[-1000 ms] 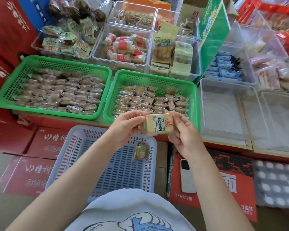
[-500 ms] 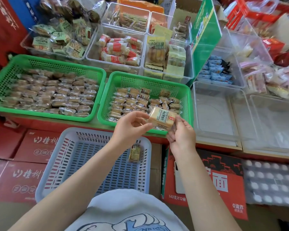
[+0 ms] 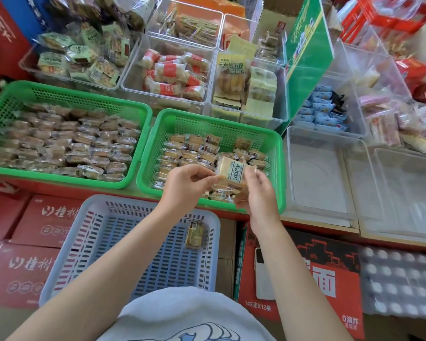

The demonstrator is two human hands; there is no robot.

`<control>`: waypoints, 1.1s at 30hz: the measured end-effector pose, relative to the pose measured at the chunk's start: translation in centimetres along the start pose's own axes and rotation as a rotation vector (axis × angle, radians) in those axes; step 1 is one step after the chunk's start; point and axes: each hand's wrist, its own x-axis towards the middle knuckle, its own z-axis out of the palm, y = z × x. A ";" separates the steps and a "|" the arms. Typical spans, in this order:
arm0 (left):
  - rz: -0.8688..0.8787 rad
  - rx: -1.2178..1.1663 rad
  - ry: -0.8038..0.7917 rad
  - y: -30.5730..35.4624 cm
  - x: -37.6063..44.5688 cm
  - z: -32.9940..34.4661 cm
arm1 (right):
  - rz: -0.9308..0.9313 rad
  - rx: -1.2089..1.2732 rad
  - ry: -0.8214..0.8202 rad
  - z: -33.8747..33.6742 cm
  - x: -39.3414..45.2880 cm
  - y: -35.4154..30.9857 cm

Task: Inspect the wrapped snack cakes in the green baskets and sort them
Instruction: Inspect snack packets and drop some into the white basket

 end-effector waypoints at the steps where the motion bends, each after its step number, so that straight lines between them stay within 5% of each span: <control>1: -0.002 0.019 0.030 -0.4 0.8 0.3 | -0.001 0.009 -0.032 0.1 0.6 -0.1; 4: -0.041 0.183 0.058 -2.8 3.3 1.3 | 0.002 0.016 -0.001 0.4 2.9 -0.2; 9: -0.114 0.653 -0.270 -8.4 6.4 3.0 | -0.015 -0.096 0.032 1.4 8.4 0.1; 14: -0.021 0.994 -0.425 -11.7 8.1 3.5 | -0.166 -0.316 0.117 2.8 15.7 0.3; 19: -0.013 1.015 -0.433 -12.7 8.4 3.9 | -0.415 -0.832 0.098 3.5 21.4 1.4; 25: -0.019 1.001 -0.443 -13.0 8.6 4.0 | -0.464 -1.331 -0.068 5.1 23.4 3.2; 33: -0.004 0.988 -0.426 -13.1 8.4 3.9 | -0.548 -1.406 -0.175 5.5 24.3 3.6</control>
